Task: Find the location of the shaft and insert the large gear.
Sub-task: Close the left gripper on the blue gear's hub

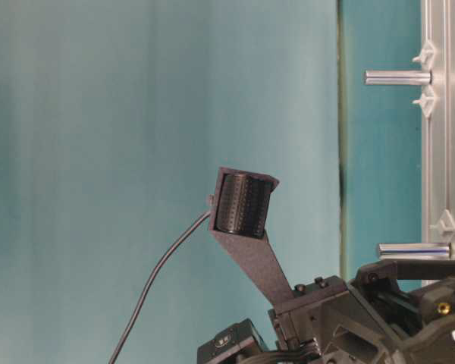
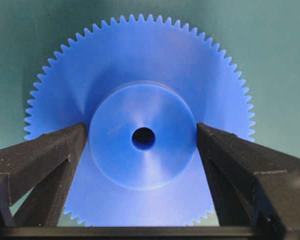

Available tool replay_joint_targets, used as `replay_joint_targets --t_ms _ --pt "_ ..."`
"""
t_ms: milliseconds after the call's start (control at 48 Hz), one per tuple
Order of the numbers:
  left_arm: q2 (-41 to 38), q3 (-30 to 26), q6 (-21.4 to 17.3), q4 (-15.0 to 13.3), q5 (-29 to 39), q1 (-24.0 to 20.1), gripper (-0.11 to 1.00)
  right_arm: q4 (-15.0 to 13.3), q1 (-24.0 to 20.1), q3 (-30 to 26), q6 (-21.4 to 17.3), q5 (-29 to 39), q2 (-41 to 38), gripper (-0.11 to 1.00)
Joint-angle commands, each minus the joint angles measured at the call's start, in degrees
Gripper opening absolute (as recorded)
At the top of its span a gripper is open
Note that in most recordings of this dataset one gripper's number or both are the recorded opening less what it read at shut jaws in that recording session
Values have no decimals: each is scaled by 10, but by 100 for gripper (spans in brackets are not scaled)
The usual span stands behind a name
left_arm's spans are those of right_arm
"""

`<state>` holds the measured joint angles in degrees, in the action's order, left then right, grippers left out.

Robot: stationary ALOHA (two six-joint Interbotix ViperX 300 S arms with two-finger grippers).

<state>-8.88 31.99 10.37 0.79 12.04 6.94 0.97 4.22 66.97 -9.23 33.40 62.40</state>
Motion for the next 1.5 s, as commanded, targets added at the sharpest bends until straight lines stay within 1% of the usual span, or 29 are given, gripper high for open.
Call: replay_joint_targets --t_ms 0,166,416,583,916,1290,1478 --pt "4 -6 1 2 -1 2 92 0 1 -5 -4 -2 -4 6" --pt "-1 -4 1 2 2 3 92 0 1 -4 -4 -3 -3 6" --pt "-8 -2 1 2 31 3 92 0 1 -4 -4 -2 -1 6" --pt "-7 -2 0 2 35 3 92 0 1 -3 -4 -3 3 6" --pt "1 -11 3 2 88 3 90 0 1 -1 -4 -3 8 6" --pt "12 -22 -1 2 142 3 90 0 1 8 -5 -11 9 6" --pt "10 -30 -2 2 144 3 90 0 1 14 -5 -19 11 6"
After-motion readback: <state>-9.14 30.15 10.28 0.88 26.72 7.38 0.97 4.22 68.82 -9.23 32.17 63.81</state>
